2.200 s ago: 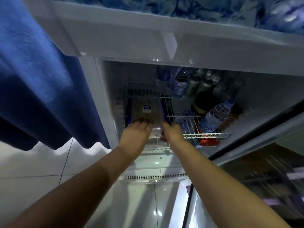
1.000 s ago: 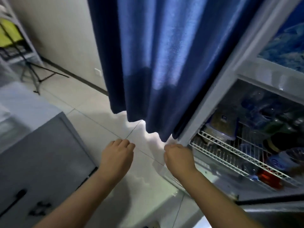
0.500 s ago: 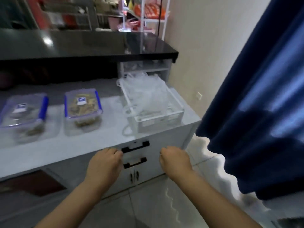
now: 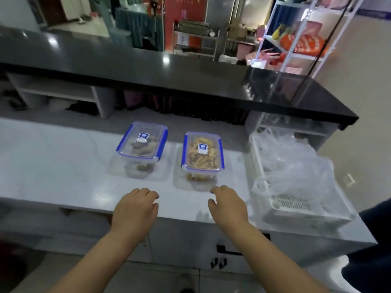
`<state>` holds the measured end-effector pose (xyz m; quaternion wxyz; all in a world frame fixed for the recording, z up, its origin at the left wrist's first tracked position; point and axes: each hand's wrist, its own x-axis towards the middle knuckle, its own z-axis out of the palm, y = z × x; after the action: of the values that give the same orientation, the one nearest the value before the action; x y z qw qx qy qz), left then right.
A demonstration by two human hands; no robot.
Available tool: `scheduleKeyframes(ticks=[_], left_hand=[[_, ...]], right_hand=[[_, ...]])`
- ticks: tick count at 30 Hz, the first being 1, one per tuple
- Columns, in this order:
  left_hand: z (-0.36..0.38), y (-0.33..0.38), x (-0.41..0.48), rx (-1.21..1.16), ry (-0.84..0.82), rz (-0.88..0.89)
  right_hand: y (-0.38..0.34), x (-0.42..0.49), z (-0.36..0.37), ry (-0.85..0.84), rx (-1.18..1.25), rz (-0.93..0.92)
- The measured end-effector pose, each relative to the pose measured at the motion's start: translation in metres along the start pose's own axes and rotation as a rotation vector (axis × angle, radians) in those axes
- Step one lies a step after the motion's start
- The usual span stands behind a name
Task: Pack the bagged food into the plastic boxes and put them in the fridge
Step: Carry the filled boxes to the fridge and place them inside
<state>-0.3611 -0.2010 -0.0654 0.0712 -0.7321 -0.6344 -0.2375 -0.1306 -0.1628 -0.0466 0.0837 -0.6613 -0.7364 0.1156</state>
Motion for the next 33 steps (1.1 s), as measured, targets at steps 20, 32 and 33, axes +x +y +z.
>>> scheduleKeyframes(ticks=[20, 32, 33], left_hand=[[0.087, 0.014, 0.14, -0.773, -0.371, -0.512], [0.06, 0.037, 0.102, -0.762, -0.216, -0.474], [0.054, 0.042, 0.097, -0.766, -0.182, -0.459]], right_hand=[[0.023, 0.161, 0.017, -0.14, 0.721, 0.416], [0.018, 0.098, 0.009, 0.067, 0.741, 0.386], [0.016, 0.087, 0.004, 0.112, 0.745, 0.372]])
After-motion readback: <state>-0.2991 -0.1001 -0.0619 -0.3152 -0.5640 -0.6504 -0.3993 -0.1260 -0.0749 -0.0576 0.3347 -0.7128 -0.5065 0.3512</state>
